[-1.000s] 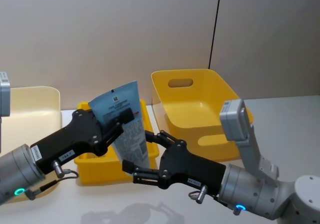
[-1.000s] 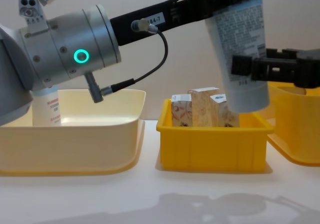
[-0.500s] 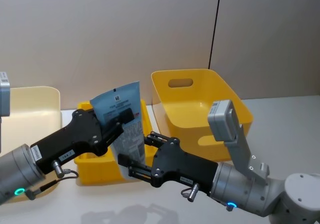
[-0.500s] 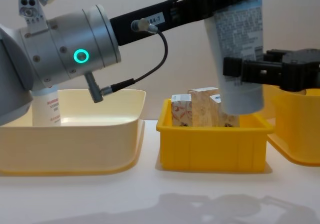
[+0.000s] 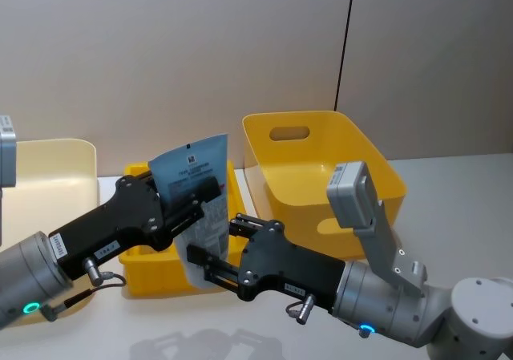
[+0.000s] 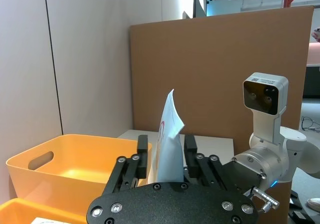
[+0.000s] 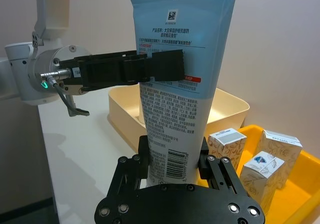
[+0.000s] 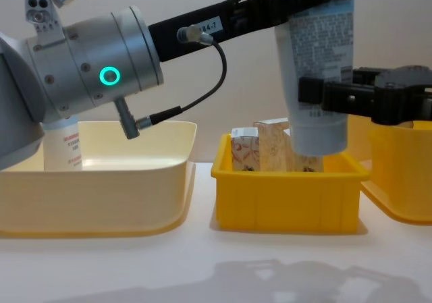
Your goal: Bimanual collaborative sorting of washing and personal care products
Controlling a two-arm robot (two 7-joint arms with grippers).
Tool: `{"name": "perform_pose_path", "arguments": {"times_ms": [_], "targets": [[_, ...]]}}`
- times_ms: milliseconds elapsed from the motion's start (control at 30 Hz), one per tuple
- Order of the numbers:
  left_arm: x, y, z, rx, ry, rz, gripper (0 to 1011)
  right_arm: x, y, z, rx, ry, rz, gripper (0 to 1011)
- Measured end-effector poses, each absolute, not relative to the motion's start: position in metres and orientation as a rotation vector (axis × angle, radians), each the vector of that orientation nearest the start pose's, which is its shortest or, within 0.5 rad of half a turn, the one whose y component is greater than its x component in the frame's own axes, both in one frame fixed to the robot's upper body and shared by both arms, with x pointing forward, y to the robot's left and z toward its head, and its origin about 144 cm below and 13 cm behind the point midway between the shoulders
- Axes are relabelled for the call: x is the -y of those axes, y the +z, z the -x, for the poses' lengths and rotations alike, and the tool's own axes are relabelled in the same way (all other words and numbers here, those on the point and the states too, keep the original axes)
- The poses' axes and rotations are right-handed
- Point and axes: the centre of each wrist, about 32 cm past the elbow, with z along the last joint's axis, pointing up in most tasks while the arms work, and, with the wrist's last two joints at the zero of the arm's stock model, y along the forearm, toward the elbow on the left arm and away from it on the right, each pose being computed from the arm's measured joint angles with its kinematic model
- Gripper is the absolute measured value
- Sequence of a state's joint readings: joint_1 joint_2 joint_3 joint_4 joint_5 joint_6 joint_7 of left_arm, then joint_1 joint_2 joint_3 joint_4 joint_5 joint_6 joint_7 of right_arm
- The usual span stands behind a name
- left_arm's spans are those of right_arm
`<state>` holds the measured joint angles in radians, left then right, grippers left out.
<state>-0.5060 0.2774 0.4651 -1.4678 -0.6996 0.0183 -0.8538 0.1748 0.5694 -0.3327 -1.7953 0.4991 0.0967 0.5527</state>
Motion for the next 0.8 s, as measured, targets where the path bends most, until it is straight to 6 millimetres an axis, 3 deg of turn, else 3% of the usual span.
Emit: {"name": "perform_pose_path", "arguments": {"times_ms": [433,667,800], "targets": [[-0.1774,1.2682,-0.56,0.057,0.258,0.32,842,0.2608,1.2485,-0.4753,0.135,-0.626,0.028,476],[-0.1774,1.2682,-0.56,0.057,0.258,0.32,1003,0.2656,1.248,-0.4727,0.137,-0.657,0.032,450],[-0.1774,1.2682,-0.56,0.057,0.258,0.32,1003,0.2702,1.248,-0.4696,0.14,-0.686,0.035,450]]}}
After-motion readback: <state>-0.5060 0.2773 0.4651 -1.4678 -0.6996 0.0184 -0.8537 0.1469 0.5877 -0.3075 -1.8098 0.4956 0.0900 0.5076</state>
